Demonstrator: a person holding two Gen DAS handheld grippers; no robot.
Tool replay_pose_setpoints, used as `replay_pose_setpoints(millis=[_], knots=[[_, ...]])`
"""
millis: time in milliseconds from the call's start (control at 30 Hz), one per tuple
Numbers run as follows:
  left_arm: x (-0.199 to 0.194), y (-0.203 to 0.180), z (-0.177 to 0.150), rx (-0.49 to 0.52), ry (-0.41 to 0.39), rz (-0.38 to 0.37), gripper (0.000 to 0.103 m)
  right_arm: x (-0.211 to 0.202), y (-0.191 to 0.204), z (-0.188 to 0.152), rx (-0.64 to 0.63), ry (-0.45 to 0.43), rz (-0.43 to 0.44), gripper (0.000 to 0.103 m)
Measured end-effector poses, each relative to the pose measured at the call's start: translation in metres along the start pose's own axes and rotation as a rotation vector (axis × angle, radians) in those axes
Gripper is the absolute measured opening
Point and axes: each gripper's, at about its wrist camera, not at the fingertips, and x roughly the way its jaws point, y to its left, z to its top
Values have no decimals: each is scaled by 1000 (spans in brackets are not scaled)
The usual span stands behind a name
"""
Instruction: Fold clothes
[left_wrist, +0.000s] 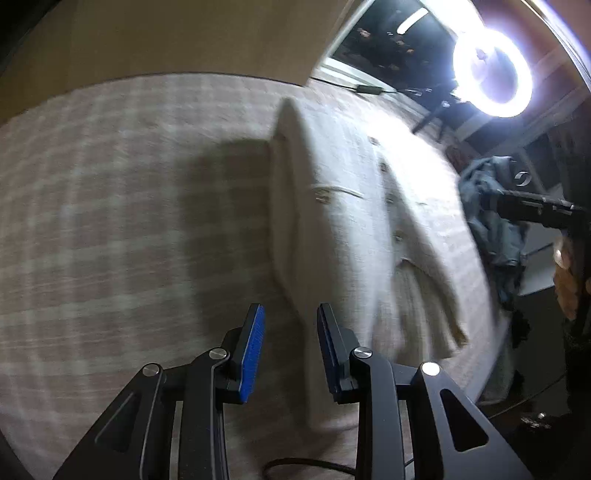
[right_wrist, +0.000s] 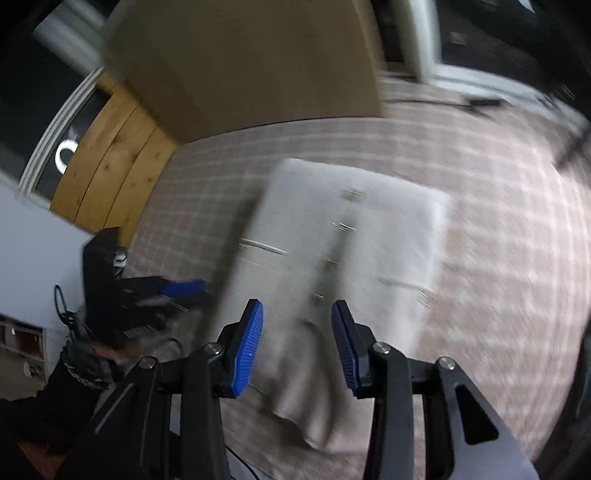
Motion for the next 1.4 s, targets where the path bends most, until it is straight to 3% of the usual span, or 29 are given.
replay_pose_setpoints(millis=[133, 333, 533, 600, 633, 733, 900, 1100, 1200, 1233, 1267, 1367, 1400], knots=[[4, -5, -11, -5, 4, -54, 27, 48, 42, 25, -75, 94, 15, 49], [7, -9, -30, -12, 12, -129, 27, 111, 53, 32, -32, 249, 14, 49], [10, -21, -35, 6, 18, -187, 27, 138, 62, 25, -156, 323, -107, 49], [7, -27, -34, 24, 14, -200, 27, 137, 60, 24, -190, 319, -100, 44], [2, -25, -33, 27, 7, -196, 27, 132, 56, 23, -194, 310, -97, 29], [-11, -12, -30, 14, -23, -157, 31, 110, 38, 24, -143, 265, -63, 14], [-4, 14, -12, -26, -20, -82, 31, 73, 8, 24, -60, 191, -6, 12], [37, -6, 5, 54, 46, -55, 31, 28, -28, 25, 40, 101, 62, 12], [48, -16, 15, 76, 48, -77, 31, 15, -39, 27, 67, 74, 80, 12], [50, -20, 18, 72, 43, -89, 23, 14, -39, 27, 71, 73, 90, 12], [53, -26, 20, 73, 52, -117, 8, 14, -39, 27, 73, 72, 97, 12], [44, -51, 27, 153, 45, -136, 8, 16, -37, 28, 69, 72, 109, 12], [37, -59, 29, 191, 37, -102, 8, 17, -37, 29, 69, 72, 114, 12]])
